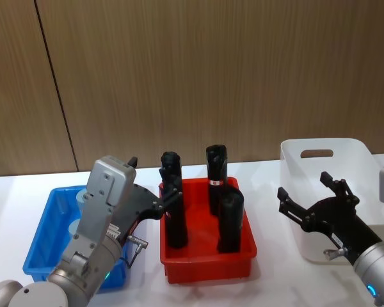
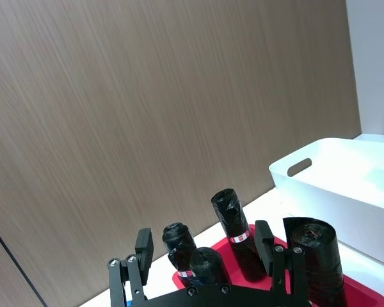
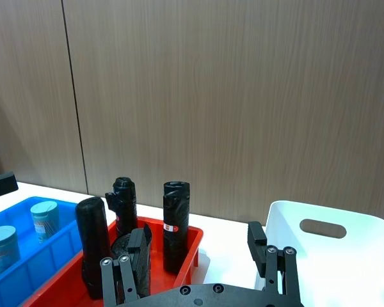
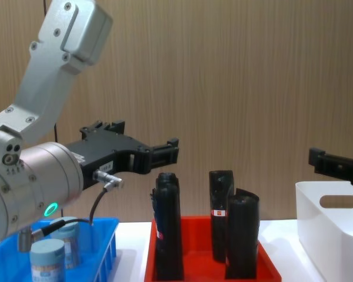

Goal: Pick the cotton swabs from the blue box and place them into the white box.

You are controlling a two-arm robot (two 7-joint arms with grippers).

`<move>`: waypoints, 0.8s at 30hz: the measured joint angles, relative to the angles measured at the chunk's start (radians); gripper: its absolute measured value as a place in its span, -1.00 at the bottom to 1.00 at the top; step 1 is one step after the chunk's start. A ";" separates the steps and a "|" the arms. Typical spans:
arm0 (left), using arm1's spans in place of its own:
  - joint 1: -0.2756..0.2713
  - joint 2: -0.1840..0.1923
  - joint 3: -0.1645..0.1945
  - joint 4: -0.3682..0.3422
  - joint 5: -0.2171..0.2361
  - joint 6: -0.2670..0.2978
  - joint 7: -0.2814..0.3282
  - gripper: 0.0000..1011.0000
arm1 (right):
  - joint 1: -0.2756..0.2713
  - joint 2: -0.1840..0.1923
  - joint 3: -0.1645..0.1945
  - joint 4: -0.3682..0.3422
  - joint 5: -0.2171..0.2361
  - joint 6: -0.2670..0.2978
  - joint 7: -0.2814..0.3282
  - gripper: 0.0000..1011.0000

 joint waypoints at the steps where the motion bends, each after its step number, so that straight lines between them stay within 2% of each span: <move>1: 0.000 0.000 0.000 0.000 0.000 0.000 0.000 0.99 | 0.000 0.000 0.000 0.000 0.000 0.000 0.000 0.98; 24: 0.000 0.000 0.000 0.000 0.000 0.000 0.000 0.99 | 0.000 0.000 0.000 0.000 0.000 0.000 0.000 0.98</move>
